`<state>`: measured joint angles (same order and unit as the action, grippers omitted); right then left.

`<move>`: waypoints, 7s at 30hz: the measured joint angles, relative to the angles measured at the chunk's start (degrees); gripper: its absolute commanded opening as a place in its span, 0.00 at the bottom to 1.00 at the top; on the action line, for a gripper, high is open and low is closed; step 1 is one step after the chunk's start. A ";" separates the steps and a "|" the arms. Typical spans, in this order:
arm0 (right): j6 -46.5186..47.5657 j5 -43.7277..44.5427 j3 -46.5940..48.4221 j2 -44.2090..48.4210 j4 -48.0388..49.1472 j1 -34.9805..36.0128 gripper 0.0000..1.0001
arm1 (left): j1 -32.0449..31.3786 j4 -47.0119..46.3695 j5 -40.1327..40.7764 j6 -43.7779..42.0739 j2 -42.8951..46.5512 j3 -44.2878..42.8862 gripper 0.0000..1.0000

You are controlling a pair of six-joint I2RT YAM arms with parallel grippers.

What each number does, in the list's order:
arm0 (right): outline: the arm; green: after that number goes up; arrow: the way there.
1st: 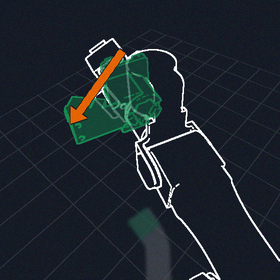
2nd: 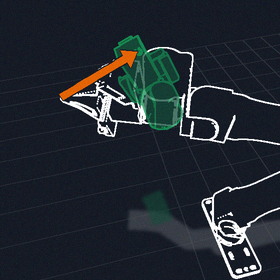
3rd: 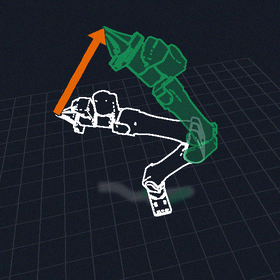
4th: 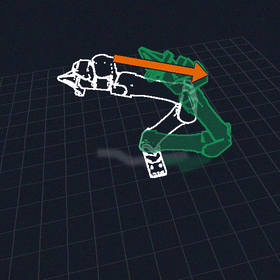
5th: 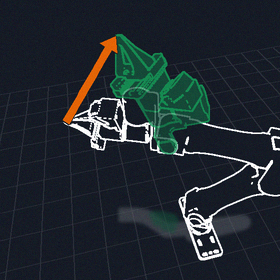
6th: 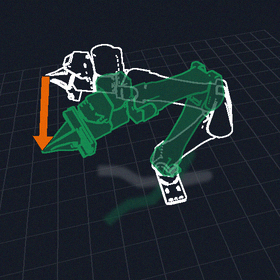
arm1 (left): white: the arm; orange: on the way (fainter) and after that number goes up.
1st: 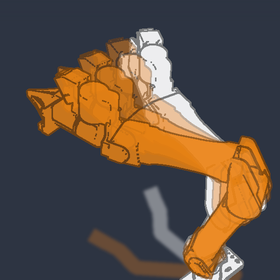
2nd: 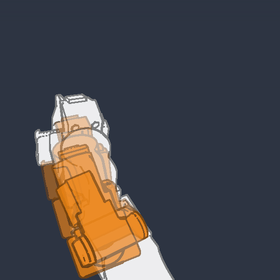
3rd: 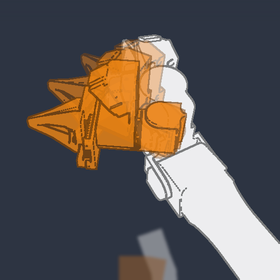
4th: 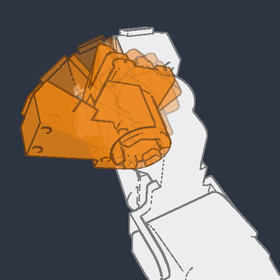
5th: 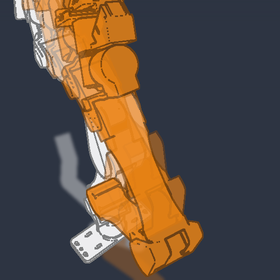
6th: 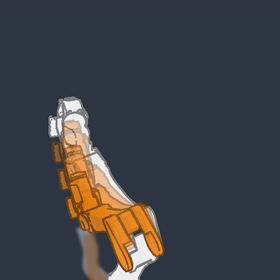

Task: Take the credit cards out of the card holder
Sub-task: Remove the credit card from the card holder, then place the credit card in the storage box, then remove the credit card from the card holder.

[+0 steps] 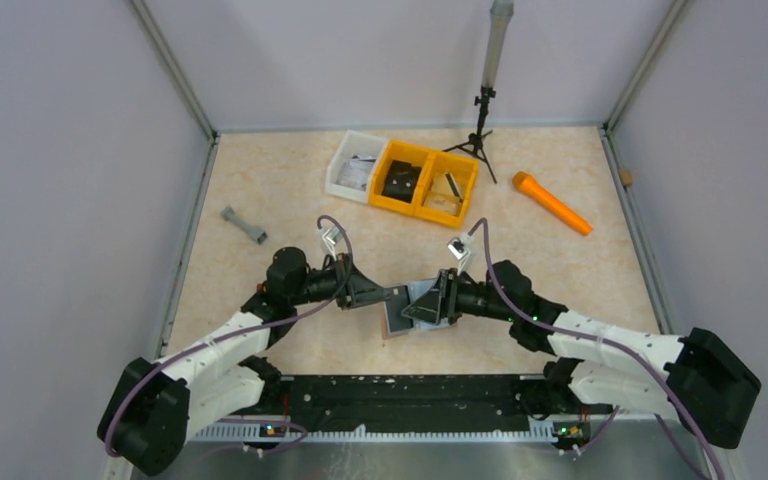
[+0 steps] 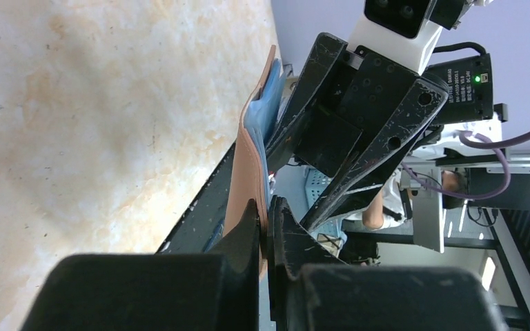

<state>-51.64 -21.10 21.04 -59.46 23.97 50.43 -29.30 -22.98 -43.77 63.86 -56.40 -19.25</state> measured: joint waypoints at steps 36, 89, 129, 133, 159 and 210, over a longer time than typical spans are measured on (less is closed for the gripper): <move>-13.90 -3.37 -4.92 5.73 20.48 -1.49 0.00 | -0.35 -19.52 -4.04 14.99 8.33 4.59 0.44; 30.60 4.48 29.42 -6.56 -25.83 -16.65 0.00 | 5.09 45.48 14.10 -19.28 12.31 -14.32 0.00; 88.94 48.89 68.50 -67.28 -1.25 -9.20 0.00 | 9.84 47.47 11.67 -23.78 4.11 -13.84 0.00; 93.72 48.63 66.60 -67.28 1.36 -9.20 0.10 | 10.08 46.88 11.39 -23.78 4.11 -13.44 0.00; 60.83 28.33 48.85 -31.95 -18.34 -8.15 0.58 | 10.45 46.45 8.83 -24.81 1.88 -12.22 0.10; 12.46 17.11 16.50 -32.26 -5.75 13.20 0.18 | 4.79 38.16 7.26 -22.64 -8.59 -8.68 0.22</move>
<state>-39.18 -3.99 37.54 -91.72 18.22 63.64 -24.51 15.18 -36.51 41.21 -64.99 -27.92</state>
